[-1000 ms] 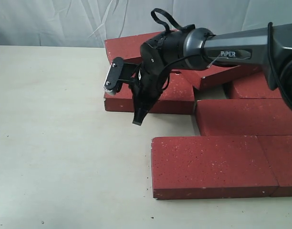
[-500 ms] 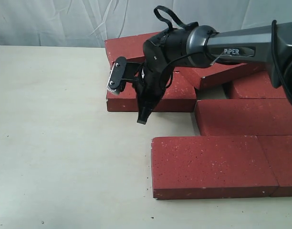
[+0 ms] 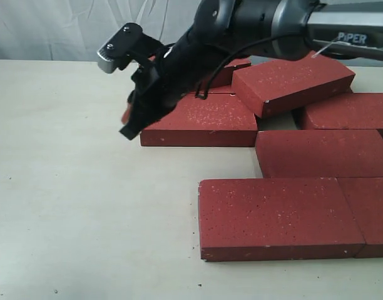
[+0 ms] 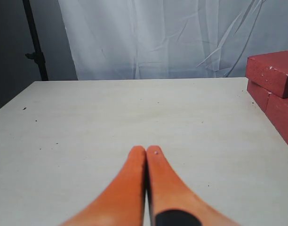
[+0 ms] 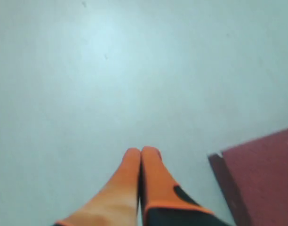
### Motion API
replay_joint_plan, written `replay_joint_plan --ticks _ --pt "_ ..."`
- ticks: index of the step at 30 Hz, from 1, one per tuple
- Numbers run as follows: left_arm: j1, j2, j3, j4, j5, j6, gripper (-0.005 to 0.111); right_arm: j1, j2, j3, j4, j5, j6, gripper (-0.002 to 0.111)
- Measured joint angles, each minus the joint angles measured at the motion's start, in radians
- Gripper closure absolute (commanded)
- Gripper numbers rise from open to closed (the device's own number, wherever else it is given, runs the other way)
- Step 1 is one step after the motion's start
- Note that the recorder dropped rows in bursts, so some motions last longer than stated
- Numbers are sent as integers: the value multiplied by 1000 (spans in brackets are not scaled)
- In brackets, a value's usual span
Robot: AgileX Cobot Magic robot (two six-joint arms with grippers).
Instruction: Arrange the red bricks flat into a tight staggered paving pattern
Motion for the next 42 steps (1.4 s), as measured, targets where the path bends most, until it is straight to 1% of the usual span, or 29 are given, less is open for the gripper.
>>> replay_joint_plan --ticks 3,5,8,11,14,18,22,31,42 --pt "0 0 0 0 0 0 106 31 62 -54 66 -22 69 109" --pt "0 0 0 0 0 0 106 37 118 -136 40 -4 156 109" --pt "0 0 0 0 0 0 106 47 219 -331 -128 64 367 109" --pt "0 0 0 0 0 0 106 54 316 -527 -332 179 555 109" --pt "0 0 0 0 0 0 106 59 396 -659 -419 253 613 109" --pt "0 0 0 0 0 0 106 65 476 -770 -508 279 644 109" --pt "0 0 0 0 0 0 106 65 499 -796 -545 303 657 109" --pt "0 0 0 0 0 0 106 65 534 -803 -560 331 660 109" --pt "0 0 0 0 0 0 106 67 548 -805 -687 433 675 109"
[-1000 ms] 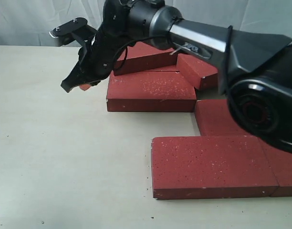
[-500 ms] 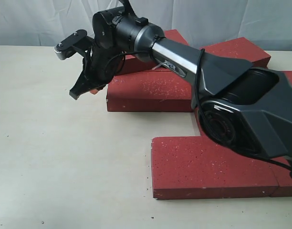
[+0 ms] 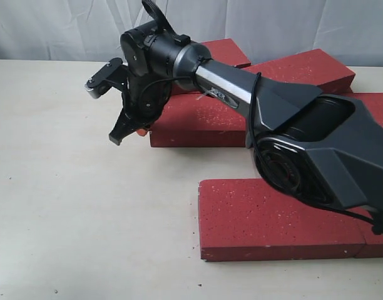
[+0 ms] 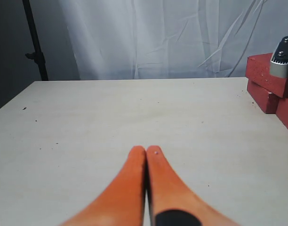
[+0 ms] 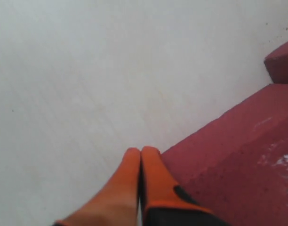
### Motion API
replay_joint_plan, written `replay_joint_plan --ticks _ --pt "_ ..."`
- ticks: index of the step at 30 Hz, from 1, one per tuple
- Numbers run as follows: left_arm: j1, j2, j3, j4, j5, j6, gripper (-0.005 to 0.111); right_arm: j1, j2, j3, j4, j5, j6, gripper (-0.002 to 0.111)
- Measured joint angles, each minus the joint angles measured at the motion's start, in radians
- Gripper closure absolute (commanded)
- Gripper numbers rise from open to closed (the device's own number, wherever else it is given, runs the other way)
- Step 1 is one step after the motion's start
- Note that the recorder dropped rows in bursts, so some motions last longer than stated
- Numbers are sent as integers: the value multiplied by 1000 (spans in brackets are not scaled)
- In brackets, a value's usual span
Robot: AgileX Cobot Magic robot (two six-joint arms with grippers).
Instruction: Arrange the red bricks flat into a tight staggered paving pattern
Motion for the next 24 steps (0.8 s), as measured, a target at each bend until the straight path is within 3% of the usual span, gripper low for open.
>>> replay_joint_plan --ticks 24 --pt "0 0 0 0 0 0 106 -42 -16 32 26 43 4 109"
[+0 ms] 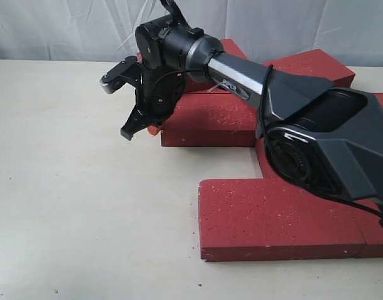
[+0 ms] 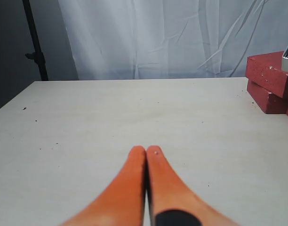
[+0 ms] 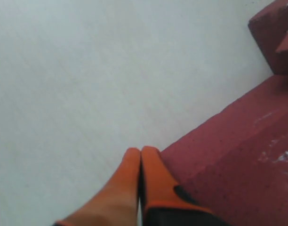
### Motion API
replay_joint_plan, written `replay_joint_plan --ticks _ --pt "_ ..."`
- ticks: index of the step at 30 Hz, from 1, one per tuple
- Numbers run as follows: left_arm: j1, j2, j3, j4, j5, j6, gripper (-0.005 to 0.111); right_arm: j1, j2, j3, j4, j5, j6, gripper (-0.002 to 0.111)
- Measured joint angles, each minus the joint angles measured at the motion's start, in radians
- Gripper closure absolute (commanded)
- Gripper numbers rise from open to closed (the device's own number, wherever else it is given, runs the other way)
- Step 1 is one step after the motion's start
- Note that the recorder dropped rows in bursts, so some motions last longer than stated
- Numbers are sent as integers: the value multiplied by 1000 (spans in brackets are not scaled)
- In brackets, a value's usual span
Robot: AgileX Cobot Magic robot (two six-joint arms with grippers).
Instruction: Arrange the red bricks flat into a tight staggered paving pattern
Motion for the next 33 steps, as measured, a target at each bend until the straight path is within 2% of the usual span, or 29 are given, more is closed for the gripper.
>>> replay_joint_plan --ticks 18,33 --pt "0 0 0 0 0 0 106 -24 -54 54 -26 8 2 109" --pt "0 0 0 0 0 0 106 -53 -119 229 -32 -36 2 109"
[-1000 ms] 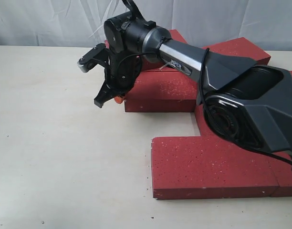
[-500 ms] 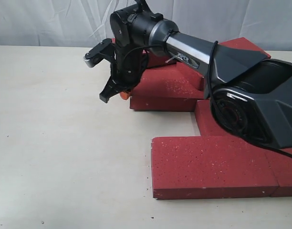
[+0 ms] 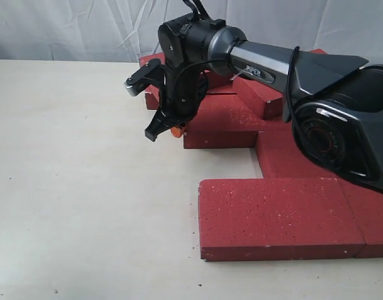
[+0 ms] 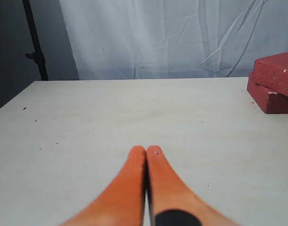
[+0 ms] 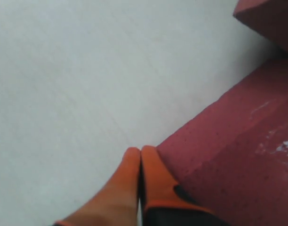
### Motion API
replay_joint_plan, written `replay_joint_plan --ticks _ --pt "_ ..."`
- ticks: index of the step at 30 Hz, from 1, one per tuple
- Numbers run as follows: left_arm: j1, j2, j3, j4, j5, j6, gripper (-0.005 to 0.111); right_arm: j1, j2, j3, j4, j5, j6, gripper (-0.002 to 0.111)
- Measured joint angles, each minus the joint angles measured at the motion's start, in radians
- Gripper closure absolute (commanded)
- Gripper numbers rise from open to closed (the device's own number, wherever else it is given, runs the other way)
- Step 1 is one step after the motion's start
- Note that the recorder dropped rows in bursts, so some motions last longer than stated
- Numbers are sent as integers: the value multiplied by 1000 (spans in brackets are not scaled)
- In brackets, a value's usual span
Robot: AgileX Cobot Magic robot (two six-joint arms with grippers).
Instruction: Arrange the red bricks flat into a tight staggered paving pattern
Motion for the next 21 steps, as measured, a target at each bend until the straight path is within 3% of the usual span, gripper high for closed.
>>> replay_joint_plan --ticks 12,21 --pt "0 0 0 0 0 0 106 -1 -15 33 -9 -22 2 109" --pt "0 0 0 0 0 0 106 -31 -105 173 45 -115 16 109"
